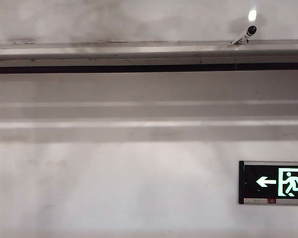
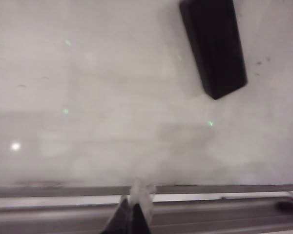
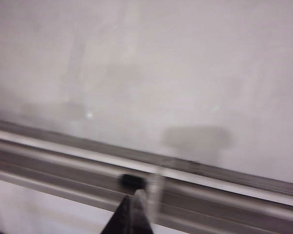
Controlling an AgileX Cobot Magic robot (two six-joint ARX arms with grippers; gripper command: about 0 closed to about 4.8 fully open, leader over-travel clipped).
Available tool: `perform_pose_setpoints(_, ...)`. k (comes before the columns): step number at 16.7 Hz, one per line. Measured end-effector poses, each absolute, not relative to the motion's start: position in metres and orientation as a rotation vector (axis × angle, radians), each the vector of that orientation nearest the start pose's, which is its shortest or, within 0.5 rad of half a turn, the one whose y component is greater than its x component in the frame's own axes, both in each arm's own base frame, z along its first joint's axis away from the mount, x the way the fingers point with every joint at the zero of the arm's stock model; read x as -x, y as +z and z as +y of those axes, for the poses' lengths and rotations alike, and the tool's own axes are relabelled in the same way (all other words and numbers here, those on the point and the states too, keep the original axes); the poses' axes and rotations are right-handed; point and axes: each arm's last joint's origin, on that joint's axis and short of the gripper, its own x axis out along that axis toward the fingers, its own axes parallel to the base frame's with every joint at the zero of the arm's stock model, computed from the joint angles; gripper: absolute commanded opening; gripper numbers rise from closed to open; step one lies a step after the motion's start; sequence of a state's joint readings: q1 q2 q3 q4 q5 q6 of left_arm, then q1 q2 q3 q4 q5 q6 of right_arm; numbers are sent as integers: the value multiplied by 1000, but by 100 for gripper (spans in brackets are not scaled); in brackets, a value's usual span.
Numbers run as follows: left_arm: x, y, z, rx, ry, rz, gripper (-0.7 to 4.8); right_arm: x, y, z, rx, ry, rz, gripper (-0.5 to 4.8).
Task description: Take a marker from the whiteboard tray, write "Hi!" on the whiteboard, and then put the marker back vertically into the whiteboard tray.
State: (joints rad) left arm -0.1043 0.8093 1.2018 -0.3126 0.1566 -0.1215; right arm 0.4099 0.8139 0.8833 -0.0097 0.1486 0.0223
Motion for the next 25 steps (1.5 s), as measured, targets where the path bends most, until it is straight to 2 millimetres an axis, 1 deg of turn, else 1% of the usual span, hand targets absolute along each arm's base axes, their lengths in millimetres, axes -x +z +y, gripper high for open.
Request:
perform_pose_setpoints(1,-140,457,-23,120,-294,-65,-6,-168,375,75,-37,268,-42,46)
perform_pose_setpoints(2,-144,463,-28,120,-332,-69,-6,-171,371,84,-33,281,-28,192)
perform_pose_setpoints(3,-146,469,-33,116,-362,-77,-6,-175,368,93,-30,296,-19,381)
perform_pose_setpoints(4,-148,474,-40,100,-402,-88,-6,-179,365,101,-27,304,-10,431)
perform_pose_setpoints(5,-150,478,-48,69,-448,-96,-6,-183,362,106,-24,303,-1,430)
perform_pose_setpoints(7,-150,483,-62,0,-513,-115,-6,-189,361,109,-32,274,-18,425)
perform_pose_setpoints(10,-149,481,-73,-44,-522,-115,-6,-196,359,107,-36,190,-29,367)
perform_pose_setpoints(12,-148,481,-78,-49,-550,-115,-6,-205,355,103,-24,168,-10,363)
perform_pose_setpoints(17,-147,481,-79,-50,-559,-118,-6,-230,335,104,7,152,61,363)
perform_pose_setpoints(20,-147,481,-79,-50,-559,-119,-6,-241,324,109,21,153,98,363)
perform_pose_setpoints(23,-147,483,-79,-47,-558,-134,-6,-253,316,106,23,136,109,363)
perform_pose_setpoints(25,-147,483,-79,-46,-558,-137,-6,-258,312,101,26,110,122,361)
